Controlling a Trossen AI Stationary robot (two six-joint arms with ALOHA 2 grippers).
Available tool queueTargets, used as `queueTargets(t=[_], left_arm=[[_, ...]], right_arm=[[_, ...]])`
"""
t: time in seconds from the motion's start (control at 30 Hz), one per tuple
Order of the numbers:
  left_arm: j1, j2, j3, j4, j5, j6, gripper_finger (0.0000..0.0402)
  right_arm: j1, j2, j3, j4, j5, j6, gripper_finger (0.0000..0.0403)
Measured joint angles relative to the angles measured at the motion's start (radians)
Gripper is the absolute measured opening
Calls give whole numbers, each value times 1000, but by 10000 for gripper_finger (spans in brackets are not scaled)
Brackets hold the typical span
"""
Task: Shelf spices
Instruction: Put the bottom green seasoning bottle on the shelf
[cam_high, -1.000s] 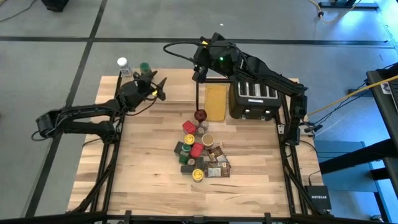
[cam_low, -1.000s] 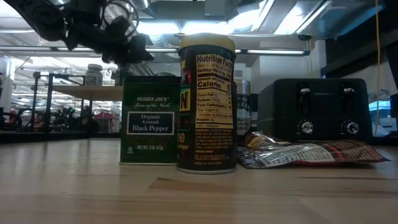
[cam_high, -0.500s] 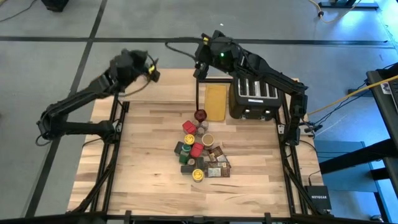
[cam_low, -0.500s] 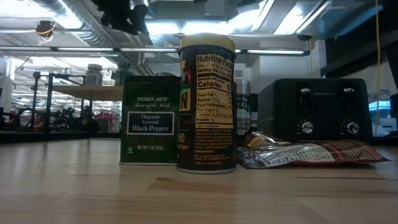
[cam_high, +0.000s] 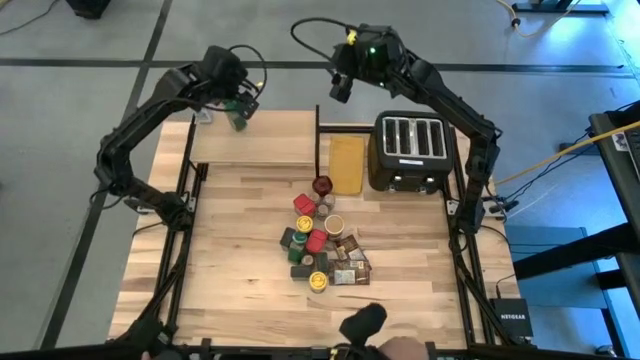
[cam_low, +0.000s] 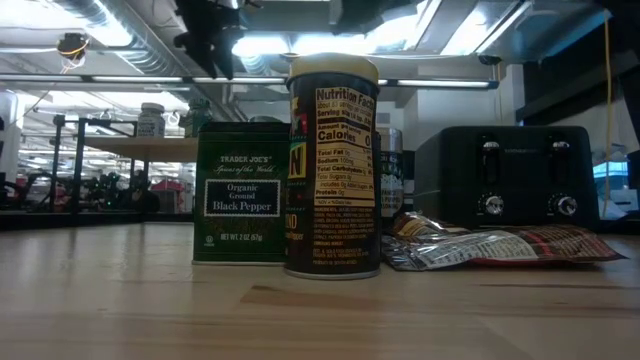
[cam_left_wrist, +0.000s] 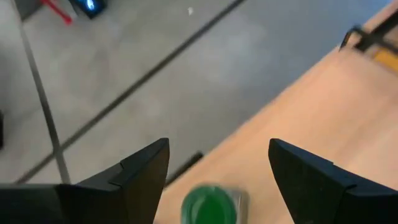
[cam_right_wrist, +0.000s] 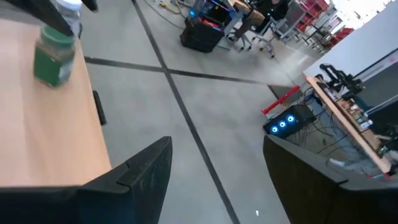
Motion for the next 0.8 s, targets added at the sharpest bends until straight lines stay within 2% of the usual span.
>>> queueTargets(t=[0.27, 0.4, 0.57, 0.7, 0.8], left_arm=[[20, -20, 22, -185, -11, -68, 269], [51, -7, 21, -177, -4, -49, 269], [76, 0, -10, -159, 129, -43, 269], [85, 1, -54, -172, 138, -44, 269], [85, 0, -57, -150, 136, -49, 269]], right_arm=[[-38, -1, 0, -11, -46, -116, 259], [-52, -1, 0, -30, -179, -132, 259], [-72, -2, 0, -79, -346, -132, 259], [-107, -3, -13, -142, -499, -132, 259], [-138, -3, -18, -163, -540, -131, 259]])
